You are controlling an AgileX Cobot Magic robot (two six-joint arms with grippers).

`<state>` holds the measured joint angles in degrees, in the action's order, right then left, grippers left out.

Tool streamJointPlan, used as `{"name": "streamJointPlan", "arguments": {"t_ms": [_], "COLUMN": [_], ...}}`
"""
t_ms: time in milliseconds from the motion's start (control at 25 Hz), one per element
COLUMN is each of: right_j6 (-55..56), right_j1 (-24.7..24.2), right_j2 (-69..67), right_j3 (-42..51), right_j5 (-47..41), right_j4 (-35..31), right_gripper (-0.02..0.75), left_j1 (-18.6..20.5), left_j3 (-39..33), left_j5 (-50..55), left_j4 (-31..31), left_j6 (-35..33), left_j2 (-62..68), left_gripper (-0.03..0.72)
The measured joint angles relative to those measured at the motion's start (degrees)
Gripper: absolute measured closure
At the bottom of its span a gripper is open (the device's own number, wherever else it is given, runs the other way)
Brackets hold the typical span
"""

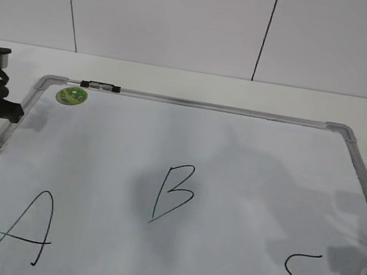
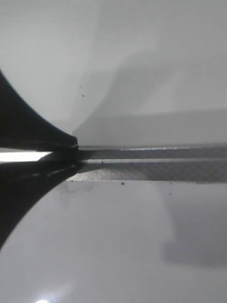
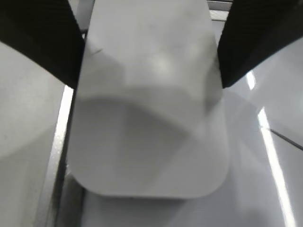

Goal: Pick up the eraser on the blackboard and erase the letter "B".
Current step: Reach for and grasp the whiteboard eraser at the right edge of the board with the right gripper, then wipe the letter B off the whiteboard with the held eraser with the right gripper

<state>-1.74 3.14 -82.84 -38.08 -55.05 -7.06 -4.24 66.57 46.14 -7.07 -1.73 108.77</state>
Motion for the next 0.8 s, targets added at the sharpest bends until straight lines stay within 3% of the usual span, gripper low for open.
{"name": "streamJointPlan", "arguments": {"t_ms": [200,480,680,800], "right_j6": [0.1,0.2,0.9,1.0], "right_j1": [0.0,0.0,0.0,0.0], "right_j2": [-0.9,-1.1,-1.2,-1.2], "right_j3": [-0.7,-3.5,-3.6,-3.8], "right_j5": [0.0,-2.5,-3.2,-4.4], "right_j4": [0.0,0.1,0.1,0.1], "right_gripper": [0.080,0.179,0.172,0.099], "left_j1": [0.0,0.0,0.0,0.0], "left_j3": [0.0,0.0,0.0,0.0], "left_j5": [-0.1,-0.2,-0.2,-0.3], "left_j4": [0.0,0.0,0.0,0.0], "left_j6": [0.0,0.0,0.0,0.0], "left_j2": [0.0,0.0,0.0,0.0], "left_gripper": [0.672,0.672,0.672,0.672]}}
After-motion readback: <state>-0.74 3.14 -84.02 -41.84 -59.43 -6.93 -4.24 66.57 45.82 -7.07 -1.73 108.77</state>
